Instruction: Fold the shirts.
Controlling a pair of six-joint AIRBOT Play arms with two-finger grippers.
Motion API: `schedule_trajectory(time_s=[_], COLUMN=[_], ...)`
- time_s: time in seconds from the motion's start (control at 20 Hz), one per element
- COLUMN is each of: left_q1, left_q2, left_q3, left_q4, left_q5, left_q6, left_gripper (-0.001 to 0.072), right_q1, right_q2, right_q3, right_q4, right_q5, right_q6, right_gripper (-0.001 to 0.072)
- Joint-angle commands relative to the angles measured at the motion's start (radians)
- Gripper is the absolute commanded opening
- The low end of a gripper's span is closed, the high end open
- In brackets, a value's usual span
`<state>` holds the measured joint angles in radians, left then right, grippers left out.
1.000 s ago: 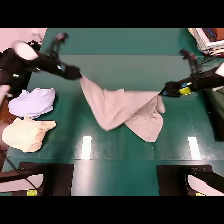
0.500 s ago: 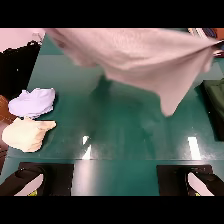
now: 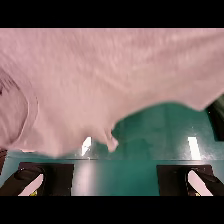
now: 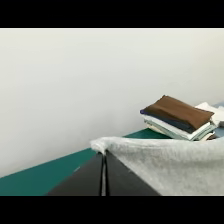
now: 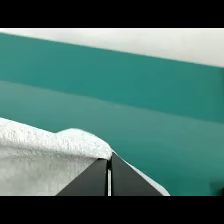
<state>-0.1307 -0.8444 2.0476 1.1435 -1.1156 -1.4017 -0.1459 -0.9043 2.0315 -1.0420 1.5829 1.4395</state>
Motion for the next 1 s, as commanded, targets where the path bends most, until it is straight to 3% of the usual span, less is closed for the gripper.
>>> schedule_trajectory(time_s=[0.0, 0.2, 0.35, 0.6, 0.85, 0.9, 0.95], left_q1=[0.0, 0.0, 0.0, 0.0, 0.001, 0.001, 0.001], left_q2=[-0.035, -0.206, -0.392, -0.69, -0.771, -0.771, -0.771], left_q3=[-0.148, -0.368, -0.497, -0.52, -0.517, -0.508, -0.497], left_q4=[0.092, 0.109, 0.111, 0.111, 0.111, 0.111, 0.111], left_q5=[-0.013, -0.094, -0.084, 0.169, 0.357, 0.351, 0.336], left_q6=[-0.006, -0.008, -0.003, 0.048, 0.039, 0.039, 0.036], left_gripper=[0.0021, 0.0022, 0.0022, 0.0022, 0.0024, 0.0113, 0.0345], right_q1=[0.028, 0.185, 0.292, 0.352, 0.342, 0.341, 0.341], right_q2=[-0.055, -0.173, -0.318, -0.603, -0.768, -0.784, -0.798], right_q3=[-0.055, -0.337, -0.513, -0.577, -0.401, -0.361, -0.322], right_q4=[-0.005, -0.115, -0.193, -0.182, -0.181, -0.181, -0.181], right_q5=[0.09, 0.075, -0.045, -0.323, -0.353, -0.354, -0.352], right_q6=[0.063, 0.116, 0.118, 0.095, 0.096, 0.096, 0.096], right_gripper=[0.0012, 0.0012, 0.0012, 0.0012, 0.0013, 0.0015, 0.0108])
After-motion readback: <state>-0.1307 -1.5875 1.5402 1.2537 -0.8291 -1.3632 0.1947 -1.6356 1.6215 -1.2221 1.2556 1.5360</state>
